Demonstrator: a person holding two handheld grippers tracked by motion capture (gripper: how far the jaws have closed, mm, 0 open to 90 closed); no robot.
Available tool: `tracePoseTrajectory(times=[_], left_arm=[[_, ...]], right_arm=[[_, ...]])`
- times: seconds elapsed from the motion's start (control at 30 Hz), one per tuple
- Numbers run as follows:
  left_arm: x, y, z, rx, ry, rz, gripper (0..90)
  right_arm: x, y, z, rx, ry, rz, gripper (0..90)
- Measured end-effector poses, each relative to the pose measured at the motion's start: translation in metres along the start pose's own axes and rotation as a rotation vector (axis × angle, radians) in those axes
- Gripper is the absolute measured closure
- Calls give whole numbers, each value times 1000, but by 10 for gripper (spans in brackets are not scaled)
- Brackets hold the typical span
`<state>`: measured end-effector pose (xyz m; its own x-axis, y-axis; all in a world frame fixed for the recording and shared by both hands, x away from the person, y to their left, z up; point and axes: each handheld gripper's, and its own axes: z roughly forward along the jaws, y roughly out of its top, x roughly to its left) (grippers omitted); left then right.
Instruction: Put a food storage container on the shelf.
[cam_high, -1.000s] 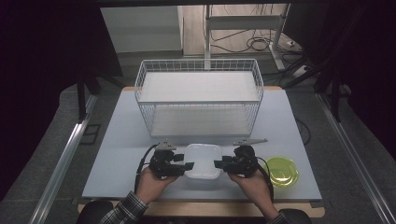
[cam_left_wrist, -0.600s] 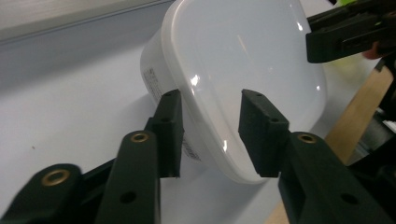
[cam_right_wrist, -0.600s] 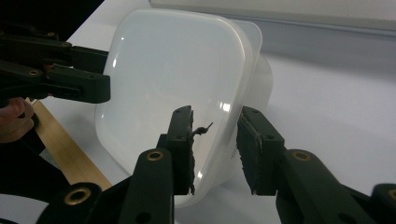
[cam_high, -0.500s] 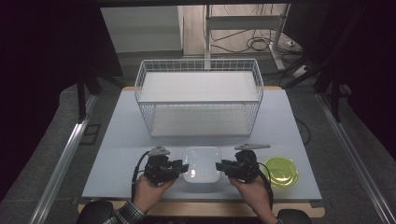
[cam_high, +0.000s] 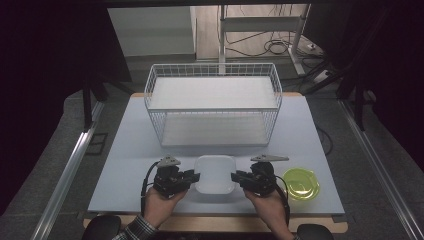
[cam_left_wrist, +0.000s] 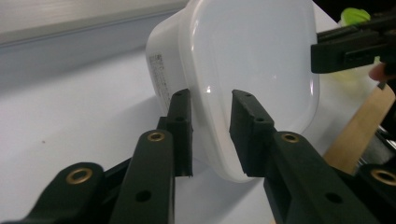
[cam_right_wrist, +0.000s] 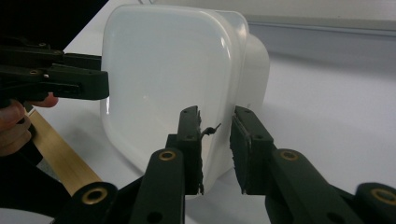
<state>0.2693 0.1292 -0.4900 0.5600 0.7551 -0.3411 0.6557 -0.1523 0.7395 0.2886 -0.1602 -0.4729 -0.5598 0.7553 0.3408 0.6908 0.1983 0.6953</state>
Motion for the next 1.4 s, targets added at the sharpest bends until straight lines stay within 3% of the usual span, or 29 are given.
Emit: tracePoseTrajectory(times=[0.13, 0.77, 1.07, 1.4], left_arm=[[1, 1, 1, -23, 35, 1, 740], [-2, 8, 2, -92, 79, 22, 741], [-6, 21, -6, -130, 90, 51, 740], [-12, 47, -22, -189, 105, 96, 741]], right_arm=[[2, -1, 2, -20, -9, -14, 775], [4, 6, 5, -116, -56, -51, 764], [6, 17, -3, -157, -56, -63, 763], [13, 42, -17, -214, -55, -89, 760]])
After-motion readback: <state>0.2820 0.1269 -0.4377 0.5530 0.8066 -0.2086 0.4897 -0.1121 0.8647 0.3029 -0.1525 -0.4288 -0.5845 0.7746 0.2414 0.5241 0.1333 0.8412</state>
